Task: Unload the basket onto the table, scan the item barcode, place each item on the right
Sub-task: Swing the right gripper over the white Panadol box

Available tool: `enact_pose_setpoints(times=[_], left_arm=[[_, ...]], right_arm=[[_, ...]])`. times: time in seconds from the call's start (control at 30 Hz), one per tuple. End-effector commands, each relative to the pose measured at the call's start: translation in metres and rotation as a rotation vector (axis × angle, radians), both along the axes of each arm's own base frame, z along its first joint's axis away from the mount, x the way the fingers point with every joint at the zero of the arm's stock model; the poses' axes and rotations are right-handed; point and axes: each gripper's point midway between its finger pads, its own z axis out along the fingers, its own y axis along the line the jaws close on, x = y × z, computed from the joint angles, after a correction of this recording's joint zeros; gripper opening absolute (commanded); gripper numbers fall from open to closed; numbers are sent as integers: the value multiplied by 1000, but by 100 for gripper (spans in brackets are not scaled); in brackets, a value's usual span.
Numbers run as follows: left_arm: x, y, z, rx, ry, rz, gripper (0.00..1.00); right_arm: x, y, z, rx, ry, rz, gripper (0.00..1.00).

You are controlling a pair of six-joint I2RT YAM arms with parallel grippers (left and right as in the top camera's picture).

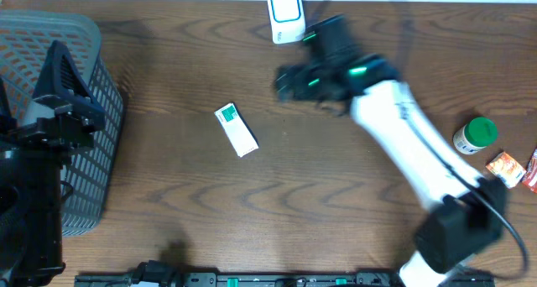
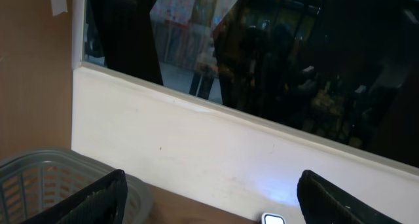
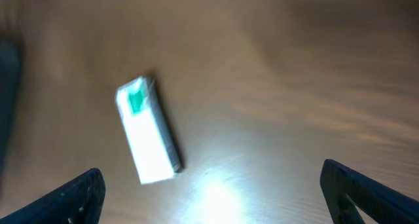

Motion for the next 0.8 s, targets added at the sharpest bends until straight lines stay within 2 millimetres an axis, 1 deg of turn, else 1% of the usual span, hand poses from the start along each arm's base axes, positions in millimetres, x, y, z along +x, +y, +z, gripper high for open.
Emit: enact_pose_setpoints(times=[0.0,0.03,0.1,0.2,0.27,0.4,0.47,0.5,0.57,0.63,0.77], left_arm=[[-1,2,1,1,-5,8,83],[-1,2,1,1,-5,8,83],[-1,2,1,1,-5,8,83],[-1,2,1,1,-5,8,83],[-1,2,1,1,-5,8,83],[-1,2,1,1,-5,8,83],[-1,2,1,1,-5,8,83],[-1,2,1,1,-5,8,83],[-1,2,1,1,-5,8,83],[-1,2,1,1,-5,8,84],[-1,2,1,1,-5,8,83]], right_arm=[[-25,45,-44,-59,47,177,99],[-30,56,-57,-69,61,202,99],[-39,71,-73,-81,77,237,99],[-48,89,-90,-89,88,274,99],[-51,94,-99,-105,87,286,99],[-51,95,-122,-185,74,268,99],[-55,97,-134,-209,87,276,99],[-60,98,-146,-224,106,286,99],[-63,98,-156,-237,122,293,99],[-67,100,-164,-247,134,301,99],[-72,102,-168,-256,139,312,99]])
